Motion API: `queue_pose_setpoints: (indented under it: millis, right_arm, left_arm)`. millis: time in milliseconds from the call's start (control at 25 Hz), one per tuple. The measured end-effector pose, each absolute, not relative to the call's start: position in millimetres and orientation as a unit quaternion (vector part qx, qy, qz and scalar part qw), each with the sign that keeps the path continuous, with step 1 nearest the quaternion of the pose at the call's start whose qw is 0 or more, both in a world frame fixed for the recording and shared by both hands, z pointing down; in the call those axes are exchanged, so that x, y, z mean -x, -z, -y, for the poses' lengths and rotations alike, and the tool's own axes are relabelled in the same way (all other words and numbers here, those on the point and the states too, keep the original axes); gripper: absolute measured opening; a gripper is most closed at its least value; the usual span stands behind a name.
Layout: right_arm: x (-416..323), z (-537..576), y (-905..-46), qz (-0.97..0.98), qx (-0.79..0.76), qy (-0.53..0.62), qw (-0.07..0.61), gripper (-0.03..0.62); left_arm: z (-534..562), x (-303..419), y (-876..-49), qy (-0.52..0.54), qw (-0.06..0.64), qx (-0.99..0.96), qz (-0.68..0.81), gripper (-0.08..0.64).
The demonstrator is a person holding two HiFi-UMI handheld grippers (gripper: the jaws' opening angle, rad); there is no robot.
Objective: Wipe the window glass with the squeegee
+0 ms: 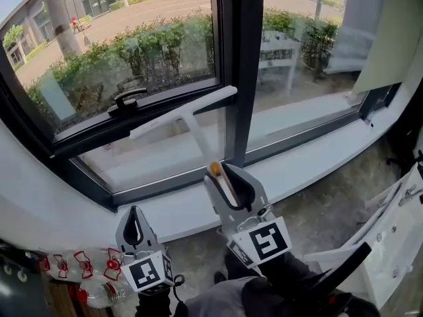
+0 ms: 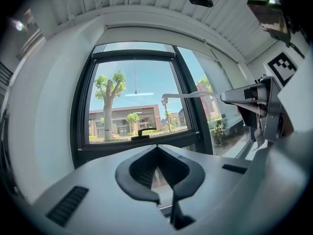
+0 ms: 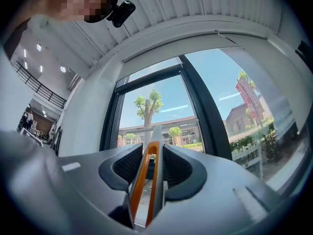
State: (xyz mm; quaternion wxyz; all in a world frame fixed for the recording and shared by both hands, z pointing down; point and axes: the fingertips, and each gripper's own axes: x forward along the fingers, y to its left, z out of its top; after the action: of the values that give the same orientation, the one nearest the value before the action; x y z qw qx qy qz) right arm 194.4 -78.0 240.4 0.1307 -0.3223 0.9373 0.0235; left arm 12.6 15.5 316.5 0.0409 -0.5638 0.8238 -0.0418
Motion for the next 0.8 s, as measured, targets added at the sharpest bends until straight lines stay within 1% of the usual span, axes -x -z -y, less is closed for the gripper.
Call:
queue_pose_setpoints:
  millis: [200,400,800]
  right_arm:
    - [-172.9,143.4,-223.0,-0.934,0.323,-0.051,0.147,0.13]
    - [-147.1,197.9,-186.9,-0.935,0.299,-0.076,0.173,0.13]
    - [-108.8,264.3,-90.8,-0.918,0.294,-0.105,0.245,0.13]
  left_arm:
    - [52.4,5.7,-290.3,0.04,0.069,0.547,-0.834,-0.002]
    - [111.4,15.5,-283.3,0.041,0.072,0.536,-0.84,-0.002]
    - [158.6,53.5,-260.2,0.034,0.09,0.552,-0.828,-0.002]
